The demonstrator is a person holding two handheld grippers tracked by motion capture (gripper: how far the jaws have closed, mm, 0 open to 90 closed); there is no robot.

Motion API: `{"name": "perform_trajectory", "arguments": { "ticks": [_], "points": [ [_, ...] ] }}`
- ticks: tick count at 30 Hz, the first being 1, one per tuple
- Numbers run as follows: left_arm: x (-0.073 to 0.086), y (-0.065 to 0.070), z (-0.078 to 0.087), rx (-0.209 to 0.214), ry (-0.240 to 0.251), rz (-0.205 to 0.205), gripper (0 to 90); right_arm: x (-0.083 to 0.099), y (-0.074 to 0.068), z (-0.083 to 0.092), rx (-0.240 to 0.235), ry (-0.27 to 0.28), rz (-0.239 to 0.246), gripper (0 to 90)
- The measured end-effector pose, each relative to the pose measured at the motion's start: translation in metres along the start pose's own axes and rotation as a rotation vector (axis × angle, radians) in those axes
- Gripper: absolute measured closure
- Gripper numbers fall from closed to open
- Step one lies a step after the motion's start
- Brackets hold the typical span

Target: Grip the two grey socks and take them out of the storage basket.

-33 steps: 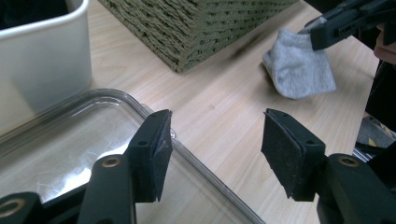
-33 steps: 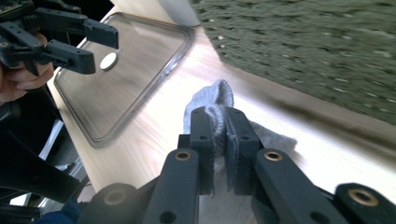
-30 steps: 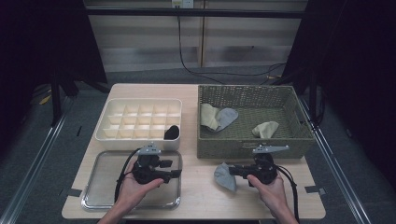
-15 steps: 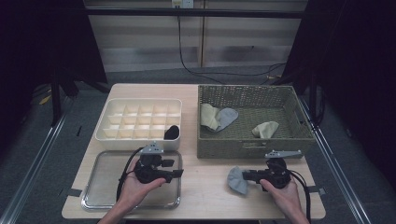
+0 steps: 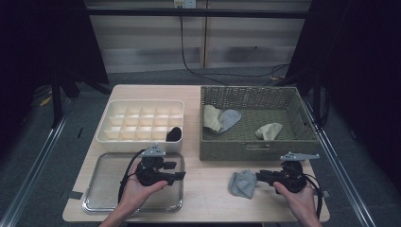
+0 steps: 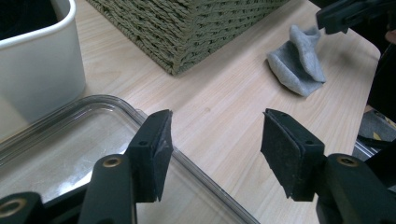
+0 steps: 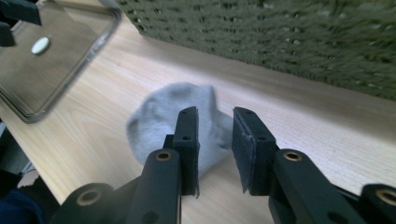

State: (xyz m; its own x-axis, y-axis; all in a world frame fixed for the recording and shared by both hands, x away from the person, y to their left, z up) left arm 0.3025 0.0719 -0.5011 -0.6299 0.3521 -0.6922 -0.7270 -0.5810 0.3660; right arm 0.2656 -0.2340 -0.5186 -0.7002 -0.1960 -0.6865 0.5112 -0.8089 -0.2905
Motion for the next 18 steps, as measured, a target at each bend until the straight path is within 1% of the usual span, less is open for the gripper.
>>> {"name": "perform_trajectory", "arguments": {
  "ticks": [2,4,5,6,8,10,11,12,14,15,16,18],
  "points": [
    [0.000,0.001,-0.002,-0.005,-0.014,-0.012,48.3,-0.003,-0.005,0.005,-0.009,0.017,0.013,71.7],
    [-0.001,0.004,-0.006,0.002,-0.020,-0.025,52.5,-0.006,-0.011,0.005,-0.013,0.018,0.030,73.8],
    [-0.002,0.006,-0.008,0.004,-0.021,-0.032,54.7,-0.006,-0.015,0.004,-0.021,0.012,0.039,73.9],
    [-0.003,0.007,-0.010,0.005,-0.022,-0.037,55.0,-0.006,-0.018,0.002,-0.028,0.001,0.045,73.8],
    [-0.006,0.010,-0.014,0.013,-0.018,-0.040,55.0,-0.006,-0.020,-0.004,-0.023,-0.014,0.042,70.2],
    [-0.008,0.012,-0.017,0.019,-0.023,-0.042,55.0,-0.005,-0.022,-0.010,-0.033,-0.027,0.043,68.1],
    [-0.009,0.014,-0.020,0.021,-0.030,-0.042,54.7,-0.004,-0.022,-0.014,-0.027,-0.037,0.042,65.8],
    [-0.010,0.016,-0.022,0.023,-0.034,-0.050,54.3,-0.001,-0.022,-0.017,-0.025,-0.053,0.042,62.1],
    [-0.011,0.020,-0.028,0.035,-0.033,-0.048,52.9,0.006,-0.022,-0.026,-0.027,-0.087,0.037,55.8],
    [-0.011,0.022,-0.030,0.039,-0.036,-0.047,52.7,0.009,-0.022,-0.029,-0.030,-0.093,0.040,53.5],
    [-0.011,0.023,-0.032,0.038,-0.040,-0.050,52.6,0.012,-0.022,-0.032,-0.025,-0.104,0.035,51.7],
    [-0.010,0.027,-0.037,0.043,-0.064,-0.068,52.7,0.016,-0.021,-0.037,-0.013,-0.125,0.046,51.6]
  ]
}}
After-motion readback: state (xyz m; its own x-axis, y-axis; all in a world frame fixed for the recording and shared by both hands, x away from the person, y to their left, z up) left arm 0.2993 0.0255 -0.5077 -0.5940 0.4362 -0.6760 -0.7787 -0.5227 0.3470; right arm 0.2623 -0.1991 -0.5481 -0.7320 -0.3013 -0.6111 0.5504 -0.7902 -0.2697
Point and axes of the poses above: each handheld gripper's, and its own axes: z roughly backward along the jaws, x roughly out of its underside, y roughly to its right, the point moved 9 cm from there along -z, roughly forward along the jaws, and after that the axes turned 6 degrees about z, right-handed, at the moved point
